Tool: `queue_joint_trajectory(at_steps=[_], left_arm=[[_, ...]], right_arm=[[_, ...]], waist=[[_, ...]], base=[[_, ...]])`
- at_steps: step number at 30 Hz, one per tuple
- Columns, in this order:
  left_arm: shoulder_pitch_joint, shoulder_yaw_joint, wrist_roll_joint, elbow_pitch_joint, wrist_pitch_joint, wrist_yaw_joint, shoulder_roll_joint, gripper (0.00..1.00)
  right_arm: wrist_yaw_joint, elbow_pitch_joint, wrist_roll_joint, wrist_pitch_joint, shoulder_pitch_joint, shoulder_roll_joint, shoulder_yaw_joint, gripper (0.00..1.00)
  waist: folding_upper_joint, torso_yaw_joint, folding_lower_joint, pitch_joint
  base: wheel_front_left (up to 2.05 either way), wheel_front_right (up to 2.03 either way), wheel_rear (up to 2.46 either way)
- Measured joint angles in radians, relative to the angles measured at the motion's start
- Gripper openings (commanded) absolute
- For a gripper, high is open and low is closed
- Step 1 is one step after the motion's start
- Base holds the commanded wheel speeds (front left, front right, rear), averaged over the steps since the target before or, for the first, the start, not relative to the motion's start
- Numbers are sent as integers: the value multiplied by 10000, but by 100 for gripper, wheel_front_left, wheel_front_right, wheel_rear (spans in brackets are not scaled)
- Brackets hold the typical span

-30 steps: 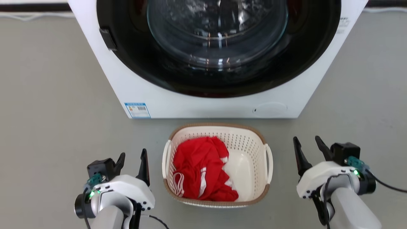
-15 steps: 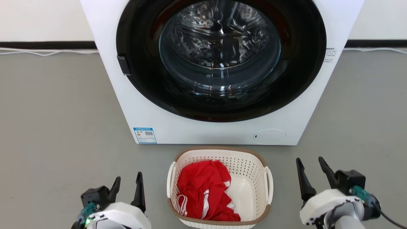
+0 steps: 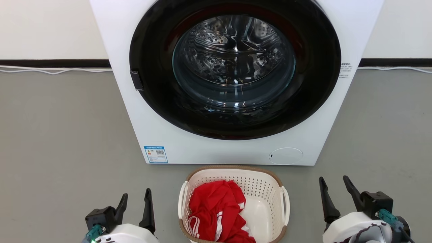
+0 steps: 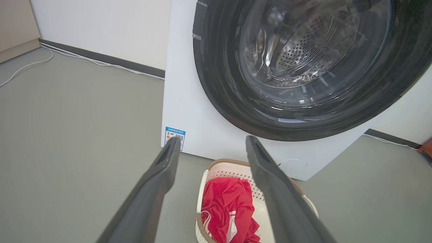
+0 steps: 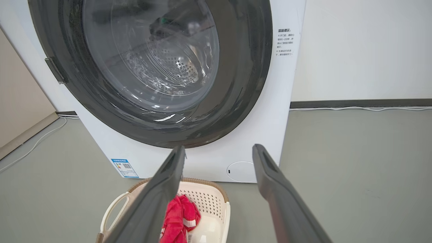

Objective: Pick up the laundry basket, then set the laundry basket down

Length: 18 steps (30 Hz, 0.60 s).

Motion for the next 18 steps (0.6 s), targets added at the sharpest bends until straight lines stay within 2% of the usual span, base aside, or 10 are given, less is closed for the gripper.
queue_joint_trajectory(at_steps=[15,16,18], left_arm=[[15,-123,-17,203,2,125,2,100],[15,-92,-17,188,0,132,2,0],[85,-98,-15,372,35,117,-19,0]], right_arm=[[-2,426,-130,0,-20,4,-75,100],[-2,426,-130,0,-20,4,-69,0],[-13,581,-128,6,65,31,-73,0]], waist=[[0,20,0,-187],[0,23,0,-199],[0,23,0,-204]], base=[[0,0,0],[0,0,0],[0,0,0]])
